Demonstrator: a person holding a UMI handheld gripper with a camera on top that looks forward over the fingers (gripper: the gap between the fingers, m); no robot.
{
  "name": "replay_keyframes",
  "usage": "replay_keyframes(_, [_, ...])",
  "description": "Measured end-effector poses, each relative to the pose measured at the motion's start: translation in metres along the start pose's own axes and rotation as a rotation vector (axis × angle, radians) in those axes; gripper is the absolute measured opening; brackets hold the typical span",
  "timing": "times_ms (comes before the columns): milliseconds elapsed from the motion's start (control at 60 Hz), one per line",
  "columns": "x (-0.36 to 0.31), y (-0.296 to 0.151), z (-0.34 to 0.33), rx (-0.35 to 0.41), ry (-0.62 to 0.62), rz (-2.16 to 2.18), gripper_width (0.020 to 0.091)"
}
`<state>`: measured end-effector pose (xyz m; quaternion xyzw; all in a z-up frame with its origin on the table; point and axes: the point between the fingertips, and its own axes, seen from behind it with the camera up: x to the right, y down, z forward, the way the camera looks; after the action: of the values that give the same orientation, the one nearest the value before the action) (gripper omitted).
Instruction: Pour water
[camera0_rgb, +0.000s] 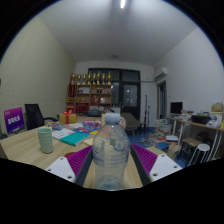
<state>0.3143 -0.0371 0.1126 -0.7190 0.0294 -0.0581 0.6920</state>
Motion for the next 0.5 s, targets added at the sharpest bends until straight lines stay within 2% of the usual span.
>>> replay_keyframes(17, [-0.002, 0.002, 0.003, -0.006, -0.008, 0.003, 0.0809])
replay_keyframes(50, [-0.005, 0.008, 0.009, -0.024, -0.023, 0.012, 0.0664])
replay_keyframes(283, [-0.005, 0.006, 0.027, -0.007, -0.017, 0.067, 0.06])
replay_keyframes(450, [-0.012, 0.005, 0.03, -0.012, -0.036, -0.021, 0.0504])
replay_keyframes(467, [-0.022, 0.008, 0.036, -0.013, -0.033, -0.035, 0.0475])
replay_keyframes(500, [-0.024, 0.003, 0.037, -0.012, -0.034, -0.079, 0.0477])
